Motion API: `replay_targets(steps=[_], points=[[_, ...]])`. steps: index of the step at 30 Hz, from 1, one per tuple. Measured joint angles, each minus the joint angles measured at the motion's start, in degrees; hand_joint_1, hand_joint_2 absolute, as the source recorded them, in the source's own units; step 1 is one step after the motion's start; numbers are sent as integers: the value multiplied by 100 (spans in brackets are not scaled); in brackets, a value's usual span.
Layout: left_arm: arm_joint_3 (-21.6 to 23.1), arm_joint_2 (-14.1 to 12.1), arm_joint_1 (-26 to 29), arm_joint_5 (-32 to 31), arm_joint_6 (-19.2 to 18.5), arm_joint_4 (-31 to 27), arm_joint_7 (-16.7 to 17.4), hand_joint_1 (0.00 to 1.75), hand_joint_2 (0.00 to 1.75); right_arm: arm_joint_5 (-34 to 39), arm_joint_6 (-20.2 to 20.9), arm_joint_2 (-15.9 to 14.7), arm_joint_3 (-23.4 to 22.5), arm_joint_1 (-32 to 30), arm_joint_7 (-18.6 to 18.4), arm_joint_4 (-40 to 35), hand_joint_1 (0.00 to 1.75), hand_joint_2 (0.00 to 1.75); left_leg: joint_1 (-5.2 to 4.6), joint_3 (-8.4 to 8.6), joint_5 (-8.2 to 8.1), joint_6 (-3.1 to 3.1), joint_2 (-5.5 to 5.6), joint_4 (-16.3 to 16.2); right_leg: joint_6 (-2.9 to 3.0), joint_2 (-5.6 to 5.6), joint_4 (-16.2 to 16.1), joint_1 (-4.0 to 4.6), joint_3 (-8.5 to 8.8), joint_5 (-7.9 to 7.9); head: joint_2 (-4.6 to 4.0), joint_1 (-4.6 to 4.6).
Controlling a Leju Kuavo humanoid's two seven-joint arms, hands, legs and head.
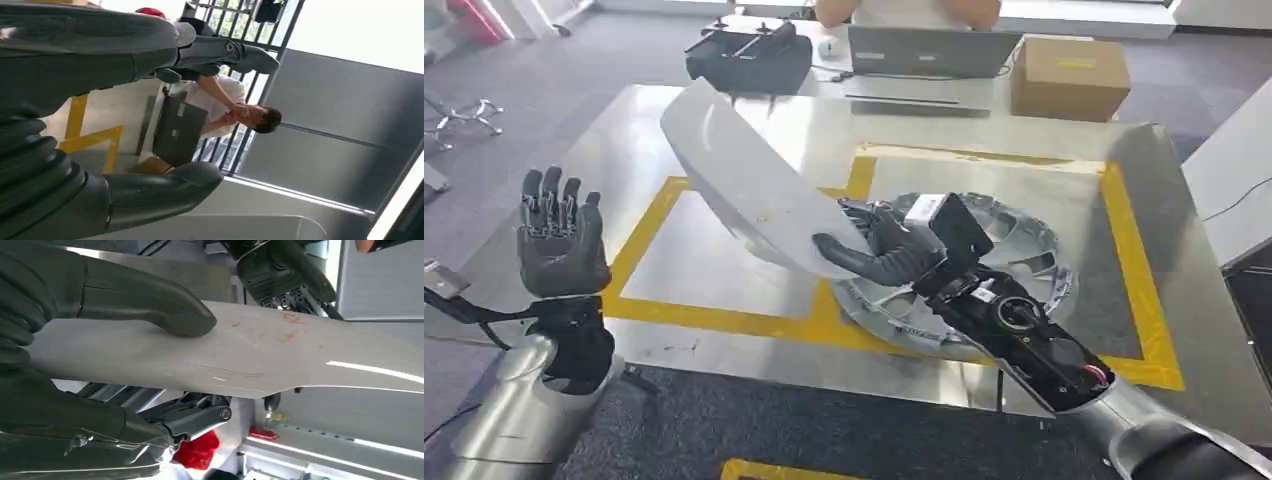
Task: Take the parts from the cabinet and place them on the table.
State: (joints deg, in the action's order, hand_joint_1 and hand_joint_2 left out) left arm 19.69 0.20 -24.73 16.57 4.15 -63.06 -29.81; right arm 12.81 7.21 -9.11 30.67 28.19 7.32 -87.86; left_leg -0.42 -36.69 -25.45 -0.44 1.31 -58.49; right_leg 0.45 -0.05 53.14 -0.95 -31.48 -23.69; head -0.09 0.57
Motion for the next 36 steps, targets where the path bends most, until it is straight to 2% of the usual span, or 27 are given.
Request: replay_targets(steps=[2,3,4,5,6,7,8,9,10,11,12,13,14,17,19,20,23,24,27,36], points=[[0,4,7,2,0,9,-2,0,175,-20,17,54,50,59,44,119,175,175,65,-532,-418,-93,-35,-1039,2,42,1,-5,-1,-3,0,-72],[0,4,20,2,2,20,-2,0,175,-40,28,76,74,73,61,177,175,175,95,-735,-506,-135,-48,-1399,1,60,2,-10,-4,-4,0,-85],[0,4,27,4,7,33,-2,0,175,-81,41,102,92,80,68,260,175,175,123,-814,-470,-165,-65,-1499,-5,76,4,-19,-3,-8,0,-105],[0,4,26,4,7,44,-2,0,175,-105,42,129,109,88,76,310,175,175,153,-747,-306,-191,-85,-1306,-14,90,10,-31,-3,-14,0,-127],[0,4,22,7,7,44,-2,0,175,-118,42,153,122,106,88,365,175,175,175,-542,-58,-210,-105,-861,-35,101,23,-49,-3,-27,0,-144],[0,2,18,7,7,44,-2,0,175,-138,50,185,133,141,112,409,175,175,196,-248,205,-228,-131,-282,-71,110,50,-68,0,-50,0,-164],[0,7,9,7,4,46,-2,0,175,-182,52,216,151,204,131,470,175,175,216,18,376,-248,-213,208,-118,111,87,-59,-6,-80,0,-204],[4,17,-12,7,0,46,0,0,175,-219,57,245,173,266,155,537,175,175,182,96,308,-227,-210,362,-170,107,141,-13,-47,-116,0,-282],[11,39,-9,7,-2,46,-2,0,175,-238,57,264,186,305,162,596,175,175,186,75,322,-139,-155,343,-190,113,125,-16,-36,-115,0,-254],[17,46,-2,7,-6,48,-2,0,175,-282,59,293,199,332,197,657,175,175,216,80,322,-108,-156,357,-211,113,132,-8,-40,-147,0,-193],[31,57,-6,7,-7,50,0,0,175,-330,68,304,218,347,219,725,175,175,206,84,321,-109,-149,354,-76,111,130,-17,-18,-184,0,-169],[46,70,-6,7,-9,50,0,0,175,-332,70,326,236,362,245,796,175,175,197,91,321,-109,-130,354,2,117,132,-11,-10,-142,0,-140],[57,83,-17,7,-9,50,0,0,175,-365,77,343,251,380,278,861,175,175,194,90,321,-103,-116,355,4,123,113,-12,4,-145,0,-118],[66,98,-27,18,-7,59,2,0,175,-426,109,439,312,467,359,1099,175,175,182,91,306,-61,-104,353,-34,136,56,-15,38,-120,0,-15],[77,103,-33,28,-7,74,4,0,175,-426,118,492,350,521,383,1255,175,175,177,91,300,-43,-104,351,-51,136,29,-16,50,-112,0,11],[79,103,-33,41,-7,79,4,0,175,-435,129,518,365,542,404,1324,175,175,175,90,299,-41,-104,350,-78,136,22,-18,51,-107,0,22],[79,101,-37,44,-4,83,4,0,175,-487,144,570,402,617,455,1505,175,175,167,90,289,-25,-106,344,-244,136,-2,-31,65,-106,0,30],[85,101,-44,46,-2,92,4,0,175,-516,159,590,415,660,474,1588,175,175,167,90,288,-23,-107,343,-266,136,-3,-34,64,-111,0,30],[94,103,-66,59,0,98,4,0,175,-536,162,647,448,773,579,1825,175,175,167,92,288,-23,-106,343,-288,135,0,-32,62,-114,0,11],[107,125,-127,76,0,101,4,0,175,-752,160,826,503,1318,929,2741,175,175,170,110,293,-30,-113,359,-287,130,20,-11,55,-118,0,-24]])
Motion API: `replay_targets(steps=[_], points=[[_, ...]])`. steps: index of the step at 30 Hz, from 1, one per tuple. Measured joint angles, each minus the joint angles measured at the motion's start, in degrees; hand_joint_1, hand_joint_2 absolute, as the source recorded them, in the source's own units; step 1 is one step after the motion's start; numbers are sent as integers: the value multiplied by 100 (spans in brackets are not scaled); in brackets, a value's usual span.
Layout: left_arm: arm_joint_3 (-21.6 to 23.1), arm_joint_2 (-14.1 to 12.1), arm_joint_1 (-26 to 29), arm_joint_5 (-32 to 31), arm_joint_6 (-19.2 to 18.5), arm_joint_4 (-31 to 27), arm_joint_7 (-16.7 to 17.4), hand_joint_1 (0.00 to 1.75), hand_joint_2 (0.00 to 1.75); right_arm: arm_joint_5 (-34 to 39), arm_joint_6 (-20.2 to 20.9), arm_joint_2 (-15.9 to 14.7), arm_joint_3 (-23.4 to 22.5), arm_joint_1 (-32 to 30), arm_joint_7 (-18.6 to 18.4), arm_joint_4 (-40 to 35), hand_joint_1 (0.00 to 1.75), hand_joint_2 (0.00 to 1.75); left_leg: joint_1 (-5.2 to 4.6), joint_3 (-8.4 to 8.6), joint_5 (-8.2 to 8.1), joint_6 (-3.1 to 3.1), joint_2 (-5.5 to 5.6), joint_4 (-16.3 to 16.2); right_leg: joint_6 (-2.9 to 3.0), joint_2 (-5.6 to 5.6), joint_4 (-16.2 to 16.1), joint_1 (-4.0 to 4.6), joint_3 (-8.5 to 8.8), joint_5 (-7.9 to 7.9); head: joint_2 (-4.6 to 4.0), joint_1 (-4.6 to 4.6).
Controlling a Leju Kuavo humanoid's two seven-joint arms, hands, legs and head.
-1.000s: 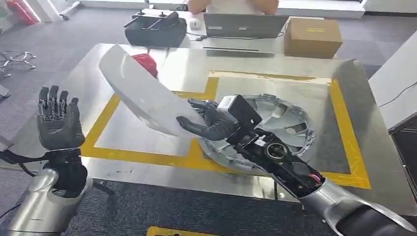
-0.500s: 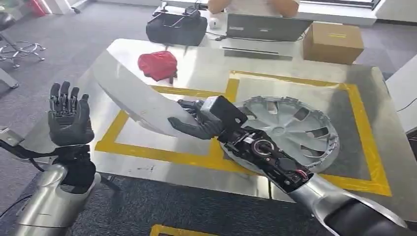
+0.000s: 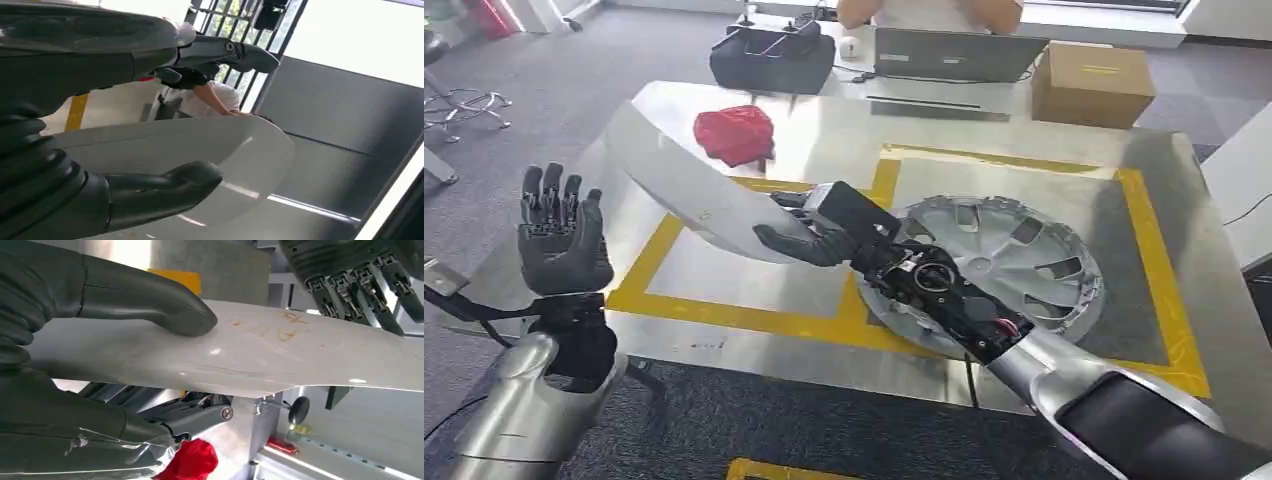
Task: Take the parts from the cabinet and place them on the table.
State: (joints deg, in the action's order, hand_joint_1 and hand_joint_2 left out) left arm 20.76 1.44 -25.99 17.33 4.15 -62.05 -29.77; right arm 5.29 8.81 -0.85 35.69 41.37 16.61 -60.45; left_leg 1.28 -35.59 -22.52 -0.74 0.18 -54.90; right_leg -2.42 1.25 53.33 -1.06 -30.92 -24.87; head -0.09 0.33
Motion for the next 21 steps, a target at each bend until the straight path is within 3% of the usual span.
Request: replay_targets(steps=[9,21], points=[[90,42,-79,13,0,33,-4,0,175,-240,-103,293,15,445,354,1100,175,175,0,5,2,-2,-1,9,6,-2,3,0,1,-4,0,-7],[188,122,-116,46,-7,70,-43,0,175,-559,-240,712,96,775,526,2255,175,175,0,7,1,-2,-2,10,6,-3,2,0,-1,-5,0,-7]])
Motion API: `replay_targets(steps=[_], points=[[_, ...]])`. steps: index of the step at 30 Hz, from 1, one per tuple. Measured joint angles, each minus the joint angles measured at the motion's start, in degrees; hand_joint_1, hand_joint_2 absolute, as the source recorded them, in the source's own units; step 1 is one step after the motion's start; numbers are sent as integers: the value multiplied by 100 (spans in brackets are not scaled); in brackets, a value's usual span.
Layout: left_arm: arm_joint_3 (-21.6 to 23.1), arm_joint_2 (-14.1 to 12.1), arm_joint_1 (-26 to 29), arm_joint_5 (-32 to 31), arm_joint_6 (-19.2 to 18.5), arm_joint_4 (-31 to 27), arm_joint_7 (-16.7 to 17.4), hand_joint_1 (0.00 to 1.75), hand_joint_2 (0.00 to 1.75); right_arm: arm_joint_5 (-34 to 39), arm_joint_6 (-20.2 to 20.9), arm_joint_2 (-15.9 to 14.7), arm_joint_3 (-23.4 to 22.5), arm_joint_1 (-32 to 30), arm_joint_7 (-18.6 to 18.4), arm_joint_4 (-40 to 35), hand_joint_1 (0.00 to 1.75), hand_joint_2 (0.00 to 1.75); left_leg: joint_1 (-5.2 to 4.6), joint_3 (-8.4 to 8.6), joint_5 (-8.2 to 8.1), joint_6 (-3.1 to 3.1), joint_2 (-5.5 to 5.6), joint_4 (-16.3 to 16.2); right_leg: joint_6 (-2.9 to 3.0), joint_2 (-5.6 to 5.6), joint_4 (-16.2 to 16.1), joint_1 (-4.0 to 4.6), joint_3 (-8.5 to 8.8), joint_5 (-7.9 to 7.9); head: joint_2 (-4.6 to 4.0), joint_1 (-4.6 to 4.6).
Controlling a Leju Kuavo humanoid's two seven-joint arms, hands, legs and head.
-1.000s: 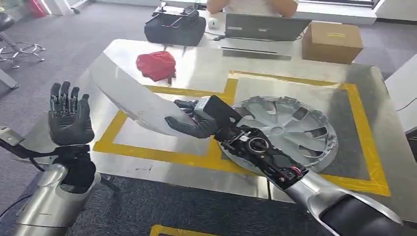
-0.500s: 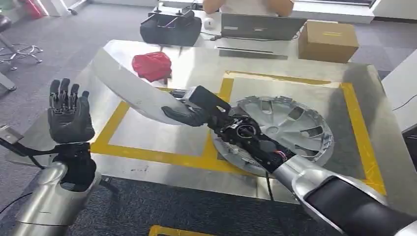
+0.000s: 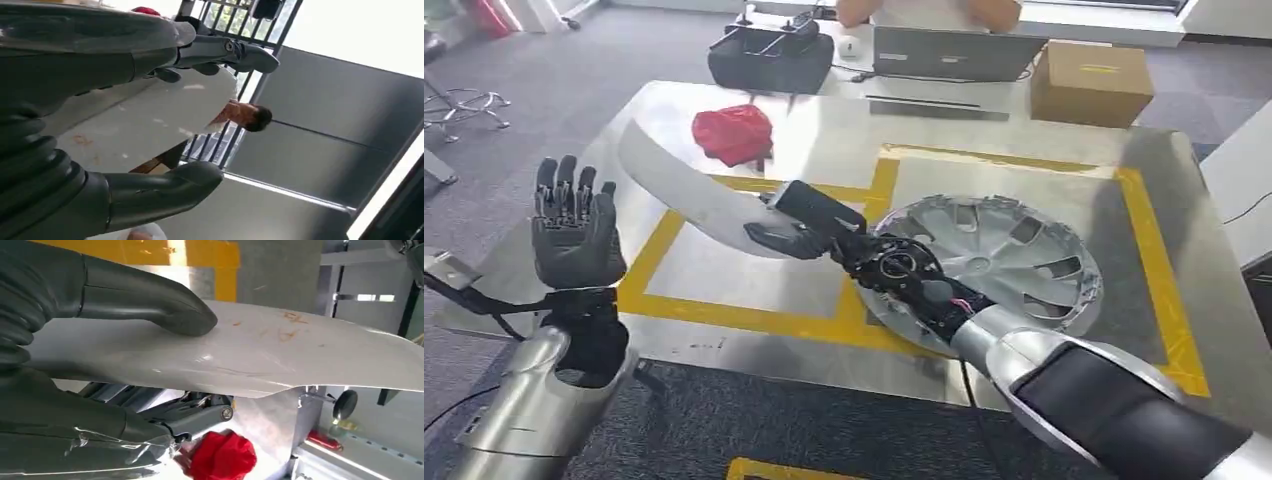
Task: Take the parts from the cabinet and place them on the table.
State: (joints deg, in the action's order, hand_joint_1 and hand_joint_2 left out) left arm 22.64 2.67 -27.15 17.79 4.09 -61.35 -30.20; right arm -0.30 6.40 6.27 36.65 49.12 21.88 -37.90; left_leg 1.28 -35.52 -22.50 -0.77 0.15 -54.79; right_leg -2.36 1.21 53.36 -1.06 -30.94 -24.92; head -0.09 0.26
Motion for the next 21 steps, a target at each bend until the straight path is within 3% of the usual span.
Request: replay_targets(steps=[21], points=[[101,149,-151,107,-72,341,-234,0,175,-494,-378,328,70,277,-146,1194,175,175,0,4,0,0,-1,0,0,-1,0,0,1,0,0,2]])
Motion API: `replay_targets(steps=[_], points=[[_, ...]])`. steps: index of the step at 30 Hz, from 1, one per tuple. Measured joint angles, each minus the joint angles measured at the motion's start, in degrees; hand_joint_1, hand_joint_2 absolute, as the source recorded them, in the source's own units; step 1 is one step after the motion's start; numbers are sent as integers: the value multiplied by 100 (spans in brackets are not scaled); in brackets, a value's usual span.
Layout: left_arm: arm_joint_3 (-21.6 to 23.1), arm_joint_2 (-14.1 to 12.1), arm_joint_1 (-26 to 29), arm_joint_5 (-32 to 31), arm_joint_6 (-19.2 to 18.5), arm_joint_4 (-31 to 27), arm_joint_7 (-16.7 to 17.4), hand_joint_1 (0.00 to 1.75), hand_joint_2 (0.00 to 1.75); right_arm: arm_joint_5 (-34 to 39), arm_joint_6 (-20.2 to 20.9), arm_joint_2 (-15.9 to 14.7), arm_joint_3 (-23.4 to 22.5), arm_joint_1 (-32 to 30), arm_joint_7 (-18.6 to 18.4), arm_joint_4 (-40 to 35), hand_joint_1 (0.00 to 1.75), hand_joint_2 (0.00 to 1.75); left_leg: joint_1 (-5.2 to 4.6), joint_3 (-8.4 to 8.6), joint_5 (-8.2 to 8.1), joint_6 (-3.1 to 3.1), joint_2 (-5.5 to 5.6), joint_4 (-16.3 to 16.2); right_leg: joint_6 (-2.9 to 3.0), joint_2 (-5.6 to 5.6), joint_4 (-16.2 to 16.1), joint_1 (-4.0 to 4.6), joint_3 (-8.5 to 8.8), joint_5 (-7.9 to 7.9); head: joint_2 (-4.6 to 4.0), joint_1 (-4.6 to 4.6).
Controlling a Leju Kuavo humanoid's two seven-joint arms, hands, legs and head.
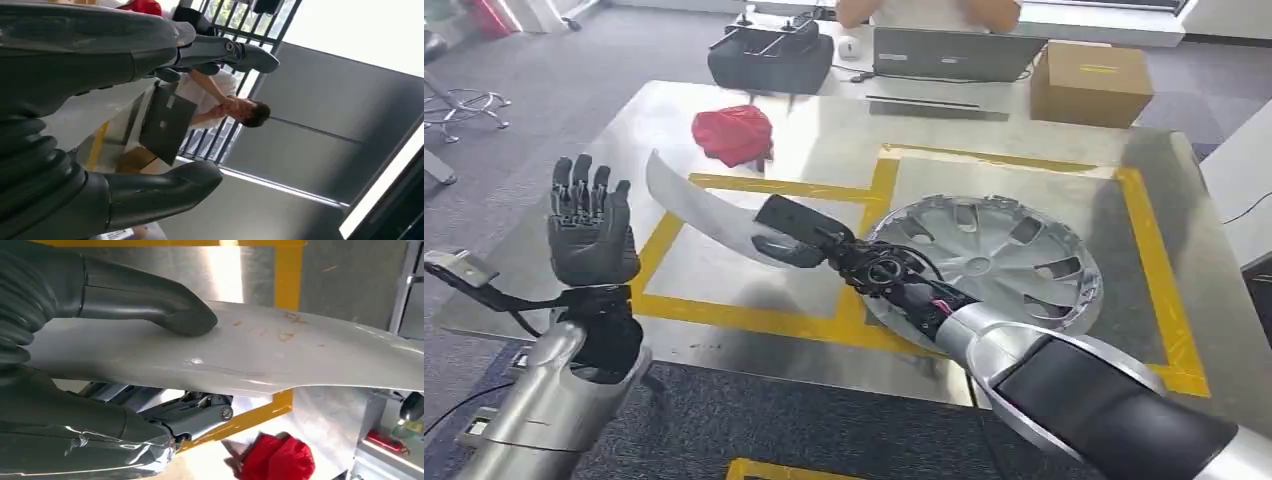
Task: Take the parts from the cabinet and place them on the table.
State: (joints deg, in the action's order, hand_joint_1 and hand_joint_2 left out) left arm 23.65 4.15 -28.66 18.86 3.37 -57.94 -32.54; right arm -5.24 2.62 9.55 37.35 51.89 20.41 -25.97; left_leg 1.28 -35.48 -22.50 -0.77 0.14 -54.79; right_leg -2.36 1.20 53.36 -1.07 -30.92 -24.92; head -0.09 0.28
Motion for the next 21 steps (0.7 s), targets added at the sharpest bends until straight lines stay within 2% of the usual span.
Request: replay_targets(steps=[21], points=[[286,138,-215,-15,-96,496,-168,0,175,-370,-584,17,2,382,-378,577,175,175,0,3,0,0,-6,1,0,-6,0,0,-1,0,0,-4]])
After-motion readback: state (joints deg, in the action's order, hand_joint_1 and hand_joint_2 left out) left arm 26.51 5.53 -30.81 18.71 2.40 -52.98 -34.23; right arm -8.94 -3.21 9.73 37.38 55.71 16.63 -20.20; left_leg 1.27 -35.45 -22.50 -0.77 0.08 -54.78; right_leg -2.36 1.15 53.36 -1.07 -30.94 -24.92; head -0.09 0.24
